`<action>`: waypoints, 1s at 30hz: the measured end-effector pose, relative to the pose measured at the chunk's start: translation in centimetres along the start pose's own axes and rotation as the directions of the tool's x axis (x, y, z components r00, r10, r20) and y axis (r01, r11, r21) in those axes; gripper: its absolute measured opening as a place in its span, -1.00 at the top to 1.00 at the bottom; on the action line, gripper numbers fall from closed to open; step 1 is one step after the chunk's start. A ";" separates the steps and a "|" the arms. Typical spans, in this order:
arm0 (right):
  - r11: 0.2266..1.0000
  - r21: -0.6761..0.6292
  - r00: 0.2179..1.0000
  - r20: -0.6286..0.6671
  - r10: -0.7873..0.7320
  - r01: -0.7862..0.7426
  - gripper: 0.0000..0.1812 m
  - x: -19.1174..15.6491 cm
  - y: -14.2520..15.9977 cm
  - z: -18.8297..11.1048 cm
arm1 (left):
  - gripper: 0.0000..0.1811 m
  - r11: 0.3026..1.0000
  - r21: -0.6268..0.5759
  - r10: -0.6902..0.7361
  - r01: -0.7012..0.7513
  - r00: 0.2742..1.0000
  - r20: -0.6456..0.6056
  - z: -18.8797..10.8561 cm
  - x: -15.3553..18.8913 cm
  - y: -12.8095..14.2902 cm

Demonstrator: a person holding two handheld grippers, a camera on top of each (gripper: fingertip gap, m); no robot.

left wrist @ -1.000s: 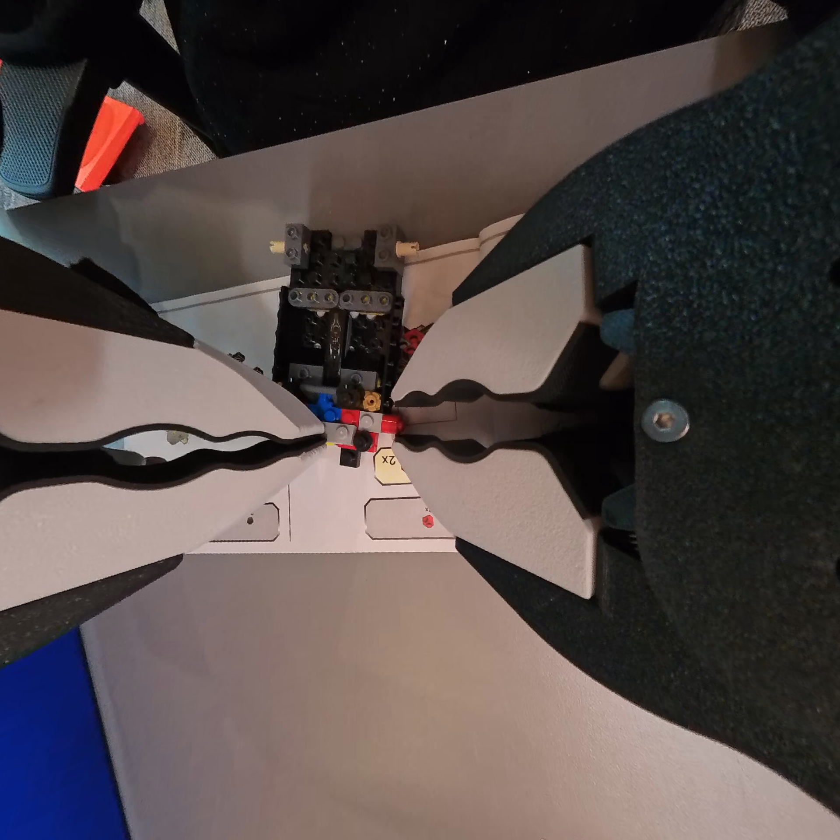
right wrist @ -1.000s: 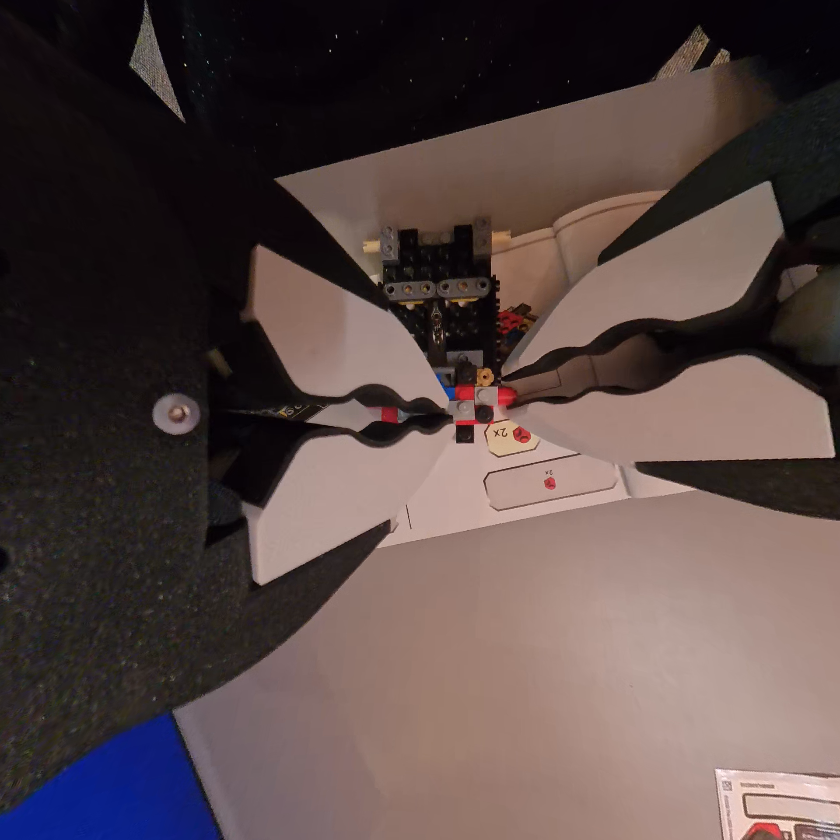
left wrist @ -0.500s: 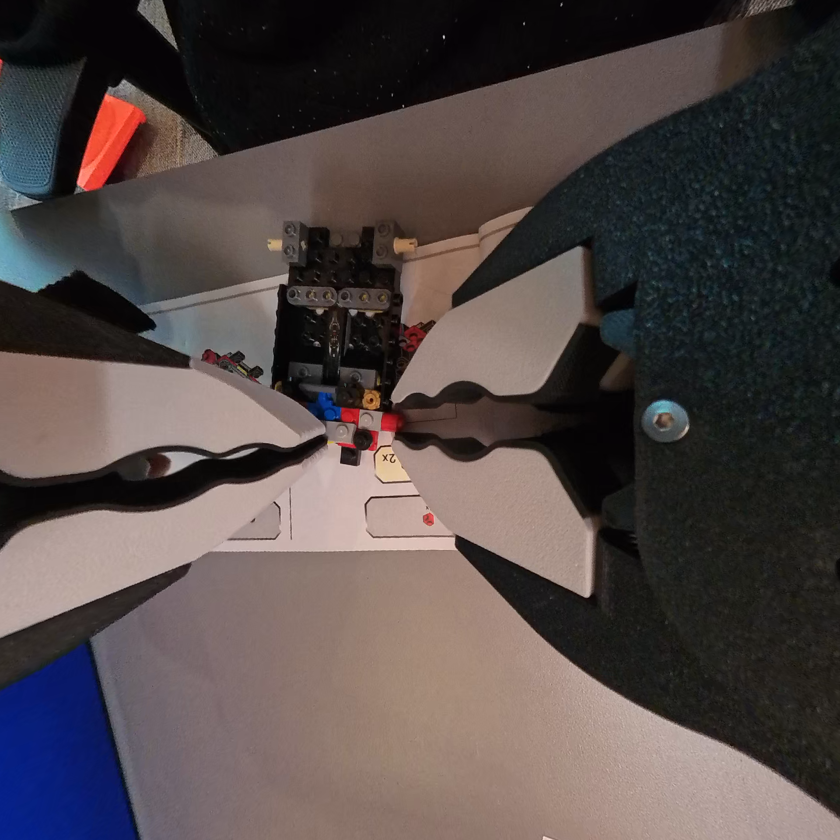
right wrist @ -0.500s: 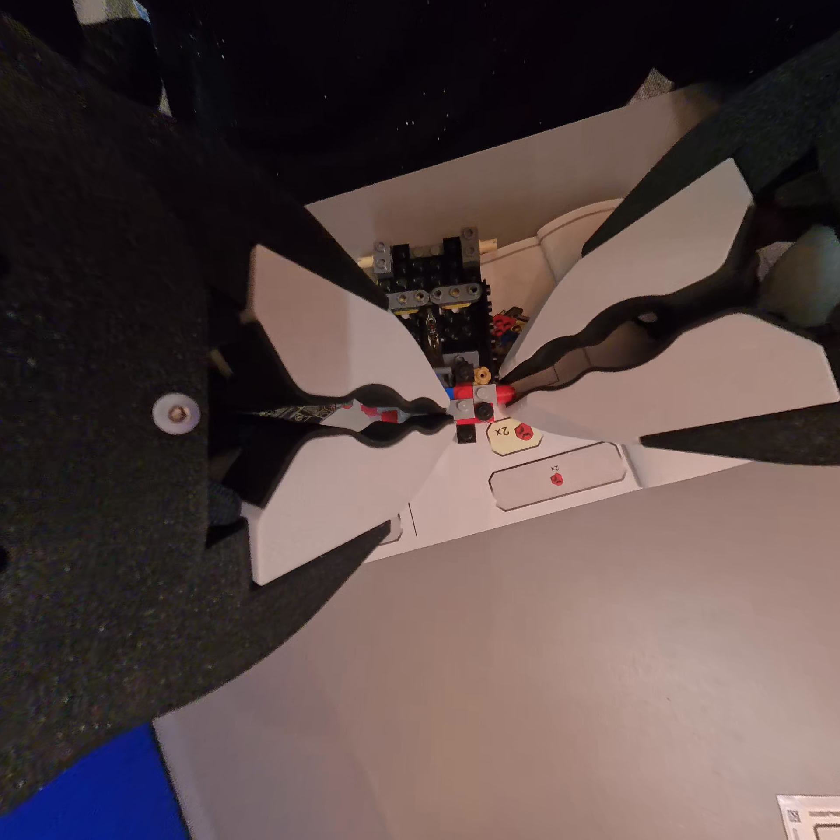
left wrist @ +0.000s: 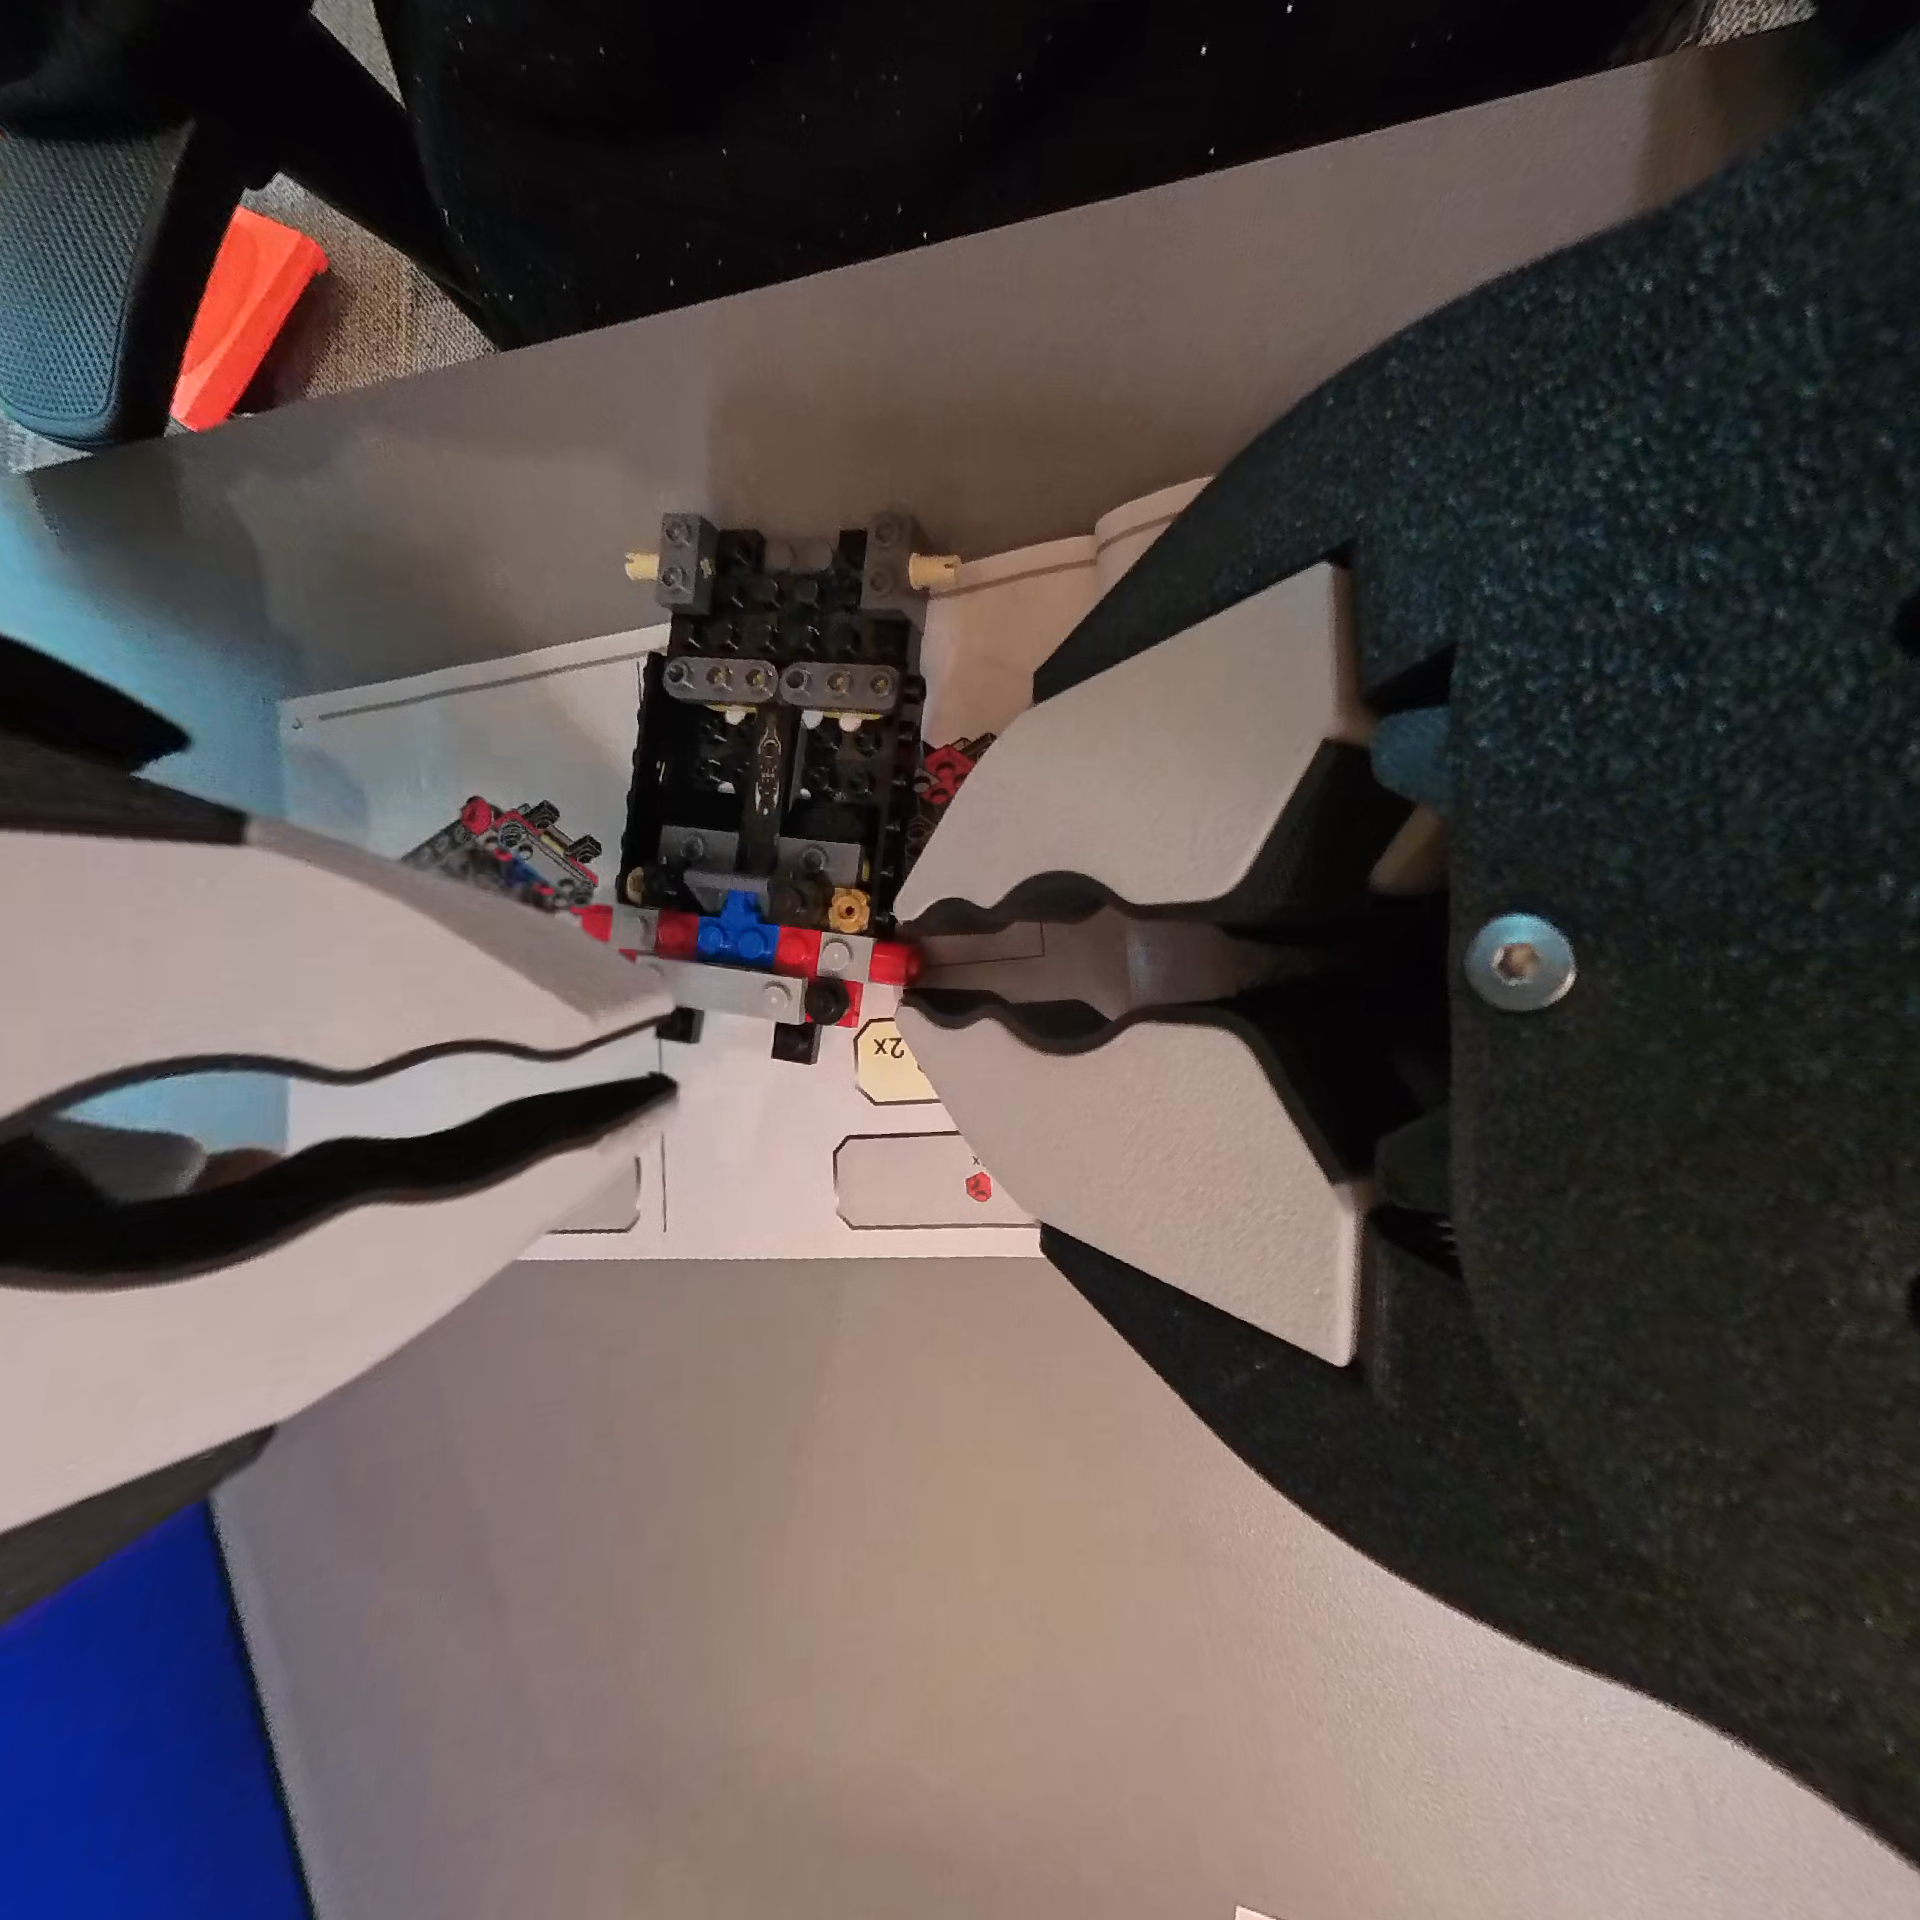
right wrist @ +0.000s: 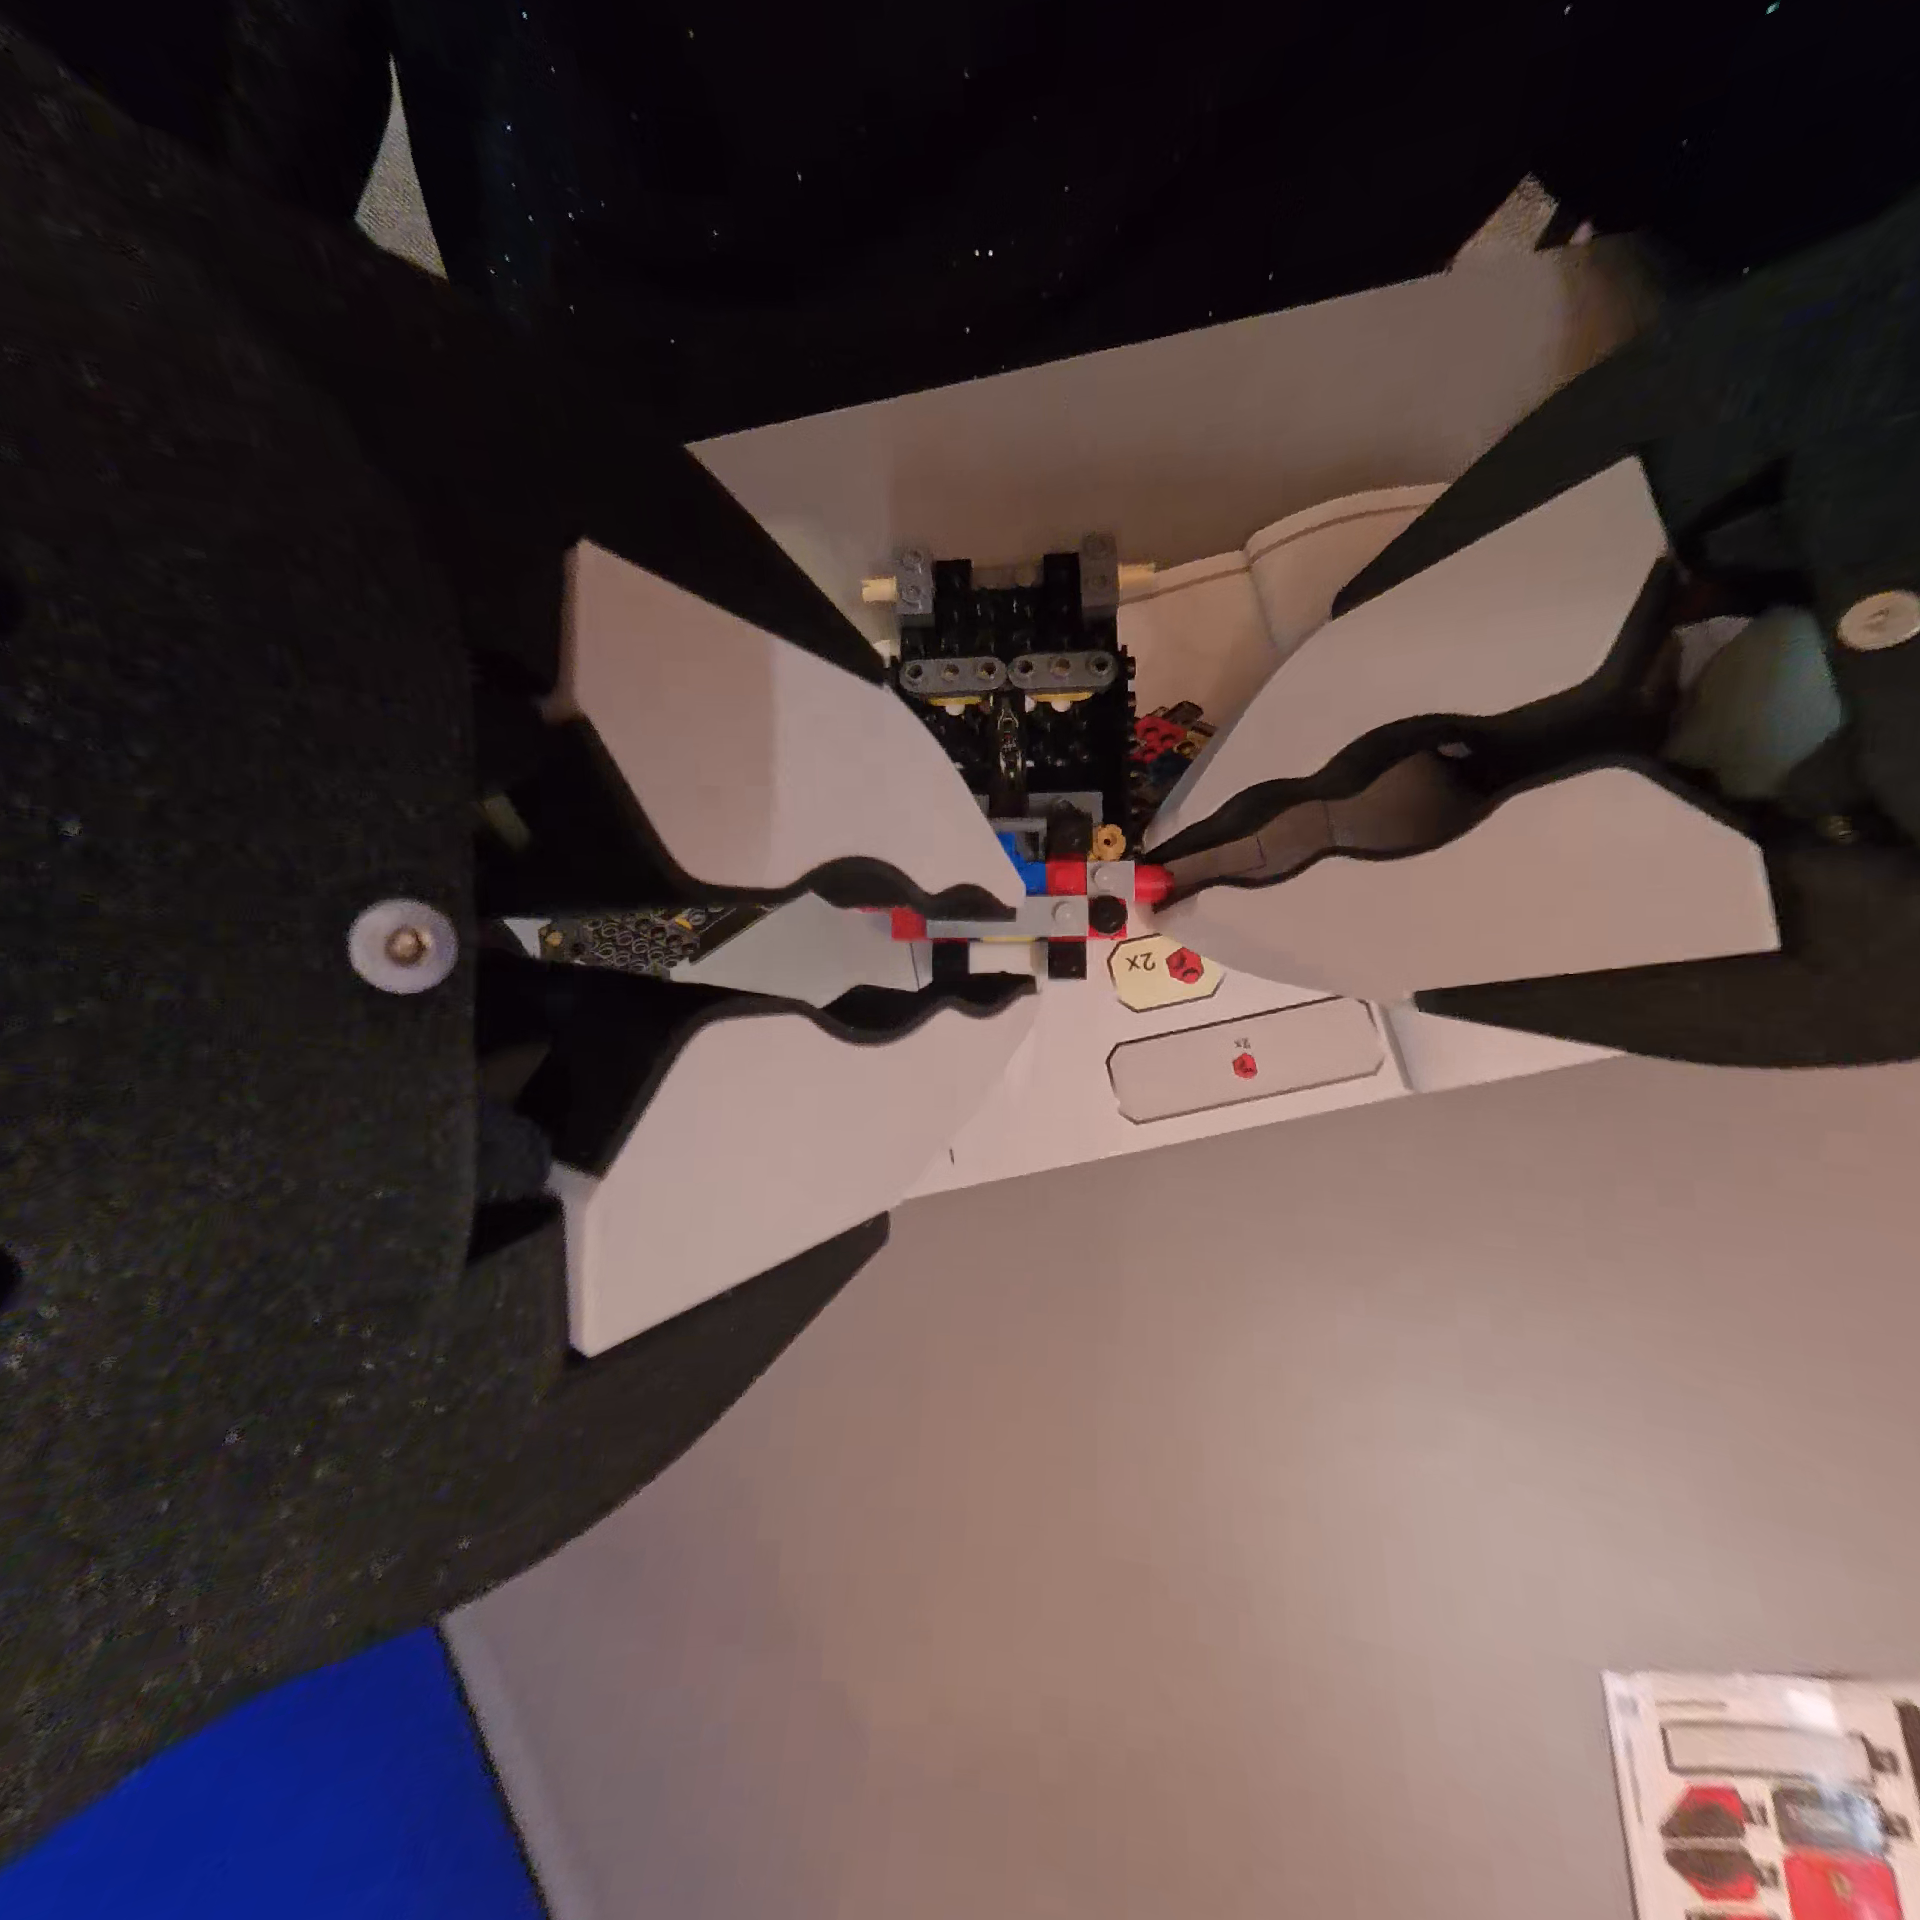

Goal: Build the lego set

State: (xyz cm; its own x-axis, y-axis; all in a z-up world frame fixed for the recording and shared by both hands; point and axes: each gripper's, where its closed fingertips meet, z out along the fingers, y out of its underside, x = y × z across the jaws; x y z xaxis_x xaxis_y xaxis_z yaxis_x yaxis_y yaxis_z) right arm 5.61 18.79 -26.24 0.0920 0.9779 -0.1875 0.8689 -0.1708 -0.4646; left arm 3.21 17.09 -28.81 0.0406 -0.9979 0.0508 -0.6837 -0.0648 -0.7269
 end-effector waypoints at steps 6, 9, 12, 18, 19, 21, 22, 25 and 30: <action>0.999 -0.028 1.000 0.021 -0.015 0.016 0.94 -0.5 1.1 0.9 | 0.90 1.000 -0.001 0.003 -0.003 1.000 0.000 0.0 0.0 0.0; 0.999 -0.026 1.000 0.013 -0.022 0.023 0.98 -0.6 0.8 1.1 | 0.90 1.000 0.001 0.004 -0.004 1.000 0.001 0.0 0.0 0.0; 0.999 -0.046 1.000 0.005 -0.022 0.022 0.99 -0.6 0.9 1.3 | 0.90 1.000 0.002 0.007 -0.007 1.000 0.003 0.0 0.0 0.0; 0.998 -0.058 1.000 0.021 0.003 -0.002 0.99 -0.6 0.9 1.3 | 0.90 1.000 0.005 0.009 -0.009 1.000 0.003 0.0 0.0 0.0; 0.998 -0.060 1.000 0.025 0.009 -0.008 0.99 -0.6 0.9 1.3 | 0.90 1.000 0.006 0.010 -0.010 1.000 0.003 0.0 0.0 0.0; 0.998 -0.065 0.999 0.030 0.017 -0.015 1.00 -0.6 0.9 1.3 | 0.90 1.000 0.007 0.011 -0.011 1.000 0.003 0.0 0.0 0.0; 0.998 -0.066 0.999 0.028 0.018 -0.016 1.00 -0.5 0.9 1.3 | 0.90 1.000 0.007 0.011 -0.011 1.000 0.003 0.0 0.0 0.0; 0.997 -0.071 0.999 0.028 0.018 -0.016 1.00 -0.4 0.8 1.3 | 0.90 1.000 0.007 0.013 -0.013 1.000 0.004 0.0 0.0 -0.1; 0.998 -0.066 1.000 0.011 0.005 -0.004 1.00 -0.3 0.6 0.9 | 0.90 1.000 0.008 0.014 -0.014 1.000 0.003 0.0 0.1 -0.1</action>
State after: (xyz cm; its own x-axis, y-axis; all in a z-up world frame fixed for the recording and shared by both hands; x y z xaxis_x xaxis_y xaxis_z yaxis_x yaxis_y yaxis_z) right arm 5.66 18.25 -27.18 0.0908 0.9758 -0.1991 0.8987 -0.1664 -0.4057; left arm 3.26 17.04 -28.78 0.0336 -0.9987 0.0385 -0.6783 -0.0511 -0.7330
